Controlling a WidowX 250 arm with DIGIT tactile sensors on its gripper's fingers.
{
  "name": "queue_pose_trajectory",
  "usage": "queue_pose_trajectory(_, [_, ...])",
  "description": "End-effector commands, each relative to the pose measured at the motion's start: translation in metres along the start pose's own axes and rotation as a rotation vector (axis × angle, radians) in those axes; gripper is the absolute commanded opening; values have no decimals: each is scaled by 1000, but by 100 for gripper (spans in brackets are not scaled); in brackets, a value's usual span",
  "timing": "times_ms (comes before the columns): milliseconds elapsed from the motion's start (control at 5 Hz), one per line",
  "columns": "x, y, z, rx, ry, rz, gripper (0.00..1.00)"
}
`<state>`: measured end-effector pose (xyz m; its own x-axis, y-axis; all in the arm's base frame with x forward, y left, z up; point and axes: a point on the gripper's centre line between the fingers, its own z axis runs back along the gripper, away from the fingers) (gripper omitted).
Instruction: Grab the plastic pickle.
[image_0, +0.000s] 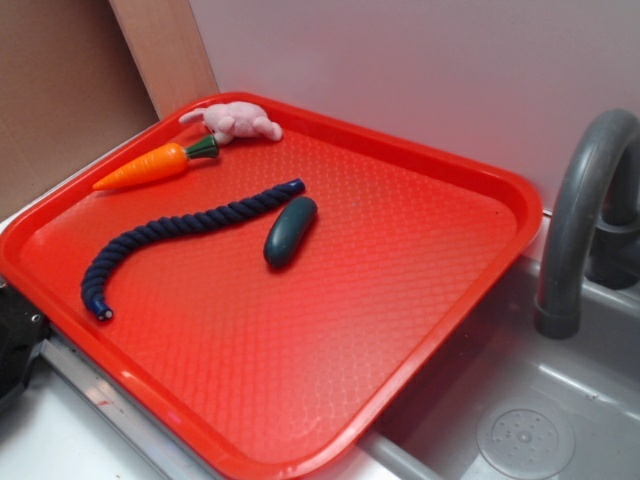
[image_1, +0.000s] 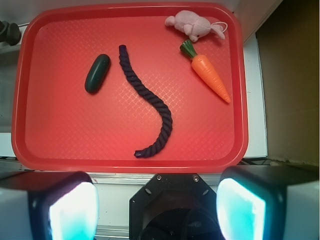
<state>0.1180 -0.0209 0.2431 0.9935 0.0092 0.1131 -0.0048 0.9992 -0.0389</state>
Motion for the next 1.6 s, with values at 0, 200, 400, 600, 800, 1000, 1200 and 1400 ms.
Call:
queue_pose_trajectory(0, [0, 0, 0, 0, 0, 0, 100])
queue_pose_trajectory(200, [21, -17, -2, -47, 15, 87, 100])
queue_pose_trajectory(400, [41, -27, -8, -90, 51, 277, 100])
queue_pose_trajectory(600, [53, -38, -23, -99, 83, 400, 100])
queue_pose_trajectory(800, [69, -47, -65, -84, 94, 468, 100])
queue_pose_trajectory(1000, [85, -62, -105, -71, 92, 478, 100])
queue_pose_trajectory(1200, [98, -74, -137, -57, 95, 469, 100])
queue_pose_trajectory(1400, [109, -96, -165, -263, 152, 360, 100])
